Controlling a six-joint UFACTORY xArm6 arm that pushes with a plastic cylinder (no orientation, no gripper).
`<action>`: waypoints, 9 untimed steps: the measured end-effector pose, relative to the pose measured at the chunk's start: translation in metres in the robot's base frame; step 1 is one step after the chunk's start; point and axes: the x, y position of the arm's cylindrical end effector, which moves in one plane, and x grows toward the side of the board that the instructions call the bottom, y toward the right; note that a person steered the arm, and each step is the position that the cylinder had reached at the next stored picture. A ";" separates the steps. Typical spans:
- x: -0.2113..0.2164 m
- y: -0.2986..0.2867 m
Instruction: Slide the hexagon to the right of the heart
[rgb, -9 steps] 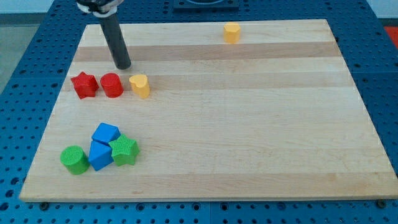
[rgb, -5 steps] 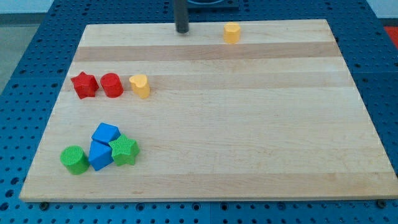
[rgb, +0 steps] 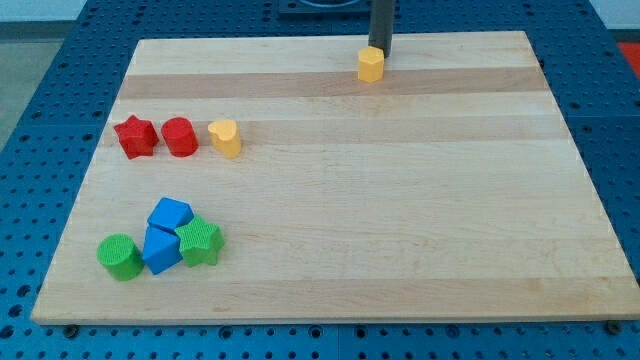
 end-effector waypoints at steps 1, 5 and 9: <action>0.018 0.000; 0.074 -0.035; 0.135 -0.054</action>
